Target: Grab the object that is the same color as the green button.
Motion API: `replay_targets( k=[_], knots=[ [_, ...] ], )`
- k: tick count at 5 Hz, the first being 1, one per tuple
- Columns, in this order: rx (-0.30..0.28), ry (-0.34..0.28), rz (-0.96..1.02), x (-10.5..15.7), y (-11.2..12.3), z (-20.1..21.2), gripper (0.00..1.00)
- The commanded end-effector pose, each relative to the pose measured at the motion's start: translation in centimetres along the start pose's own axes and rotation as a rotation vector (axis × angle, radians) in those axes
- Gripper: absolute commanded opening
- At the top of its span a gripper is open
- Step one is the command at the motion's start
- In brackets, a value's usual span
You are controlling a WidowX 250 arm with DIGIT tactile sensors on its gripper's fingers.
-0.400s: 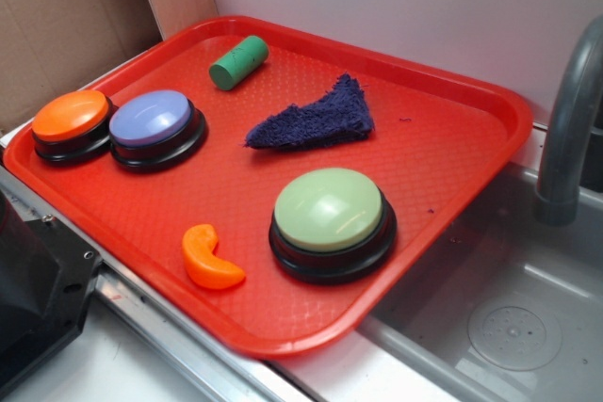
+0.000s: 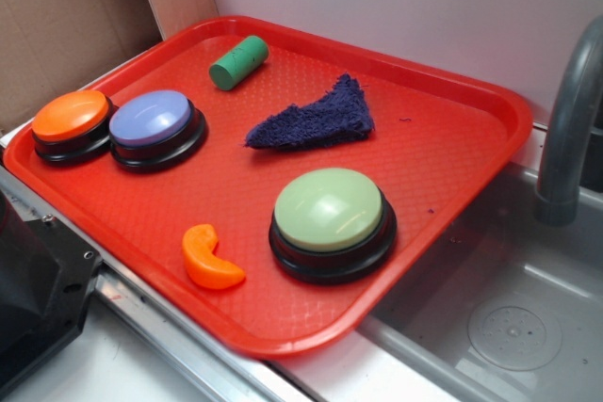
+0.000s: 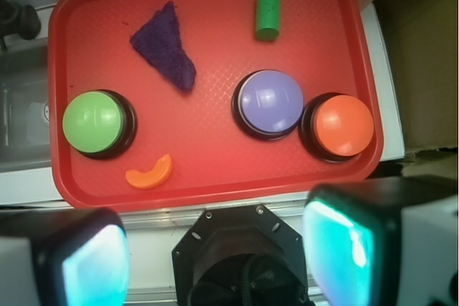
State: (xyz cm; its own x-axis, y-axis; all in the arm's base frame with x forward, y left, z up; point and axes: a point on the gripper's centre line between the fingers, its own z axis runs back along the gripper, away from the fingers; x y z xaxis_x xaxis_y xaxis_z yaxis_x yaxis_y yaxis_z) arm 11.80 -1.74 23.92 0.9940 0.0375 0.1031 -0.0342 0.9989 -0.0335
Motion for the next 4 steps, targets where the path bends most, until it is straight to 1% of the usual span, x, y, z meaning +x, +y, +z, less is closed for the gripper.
replay_targets(
  k=[1, 2, 3, 4],
  knots=[
    [0.091, -0.150, 0.201, 9.7, 3.3, -6.3, 1.00],
    [0.041, -0.169, 0.182, 14.5, 4.2, -9.3, 1.00],
    [0.038, -0.160, 0.268, 18.0, 6.9, -12.2, 1.00],
    [0.069, -0.146, 0.312, 19.0, 8.6, -15.4, 1.00]
  ],
)
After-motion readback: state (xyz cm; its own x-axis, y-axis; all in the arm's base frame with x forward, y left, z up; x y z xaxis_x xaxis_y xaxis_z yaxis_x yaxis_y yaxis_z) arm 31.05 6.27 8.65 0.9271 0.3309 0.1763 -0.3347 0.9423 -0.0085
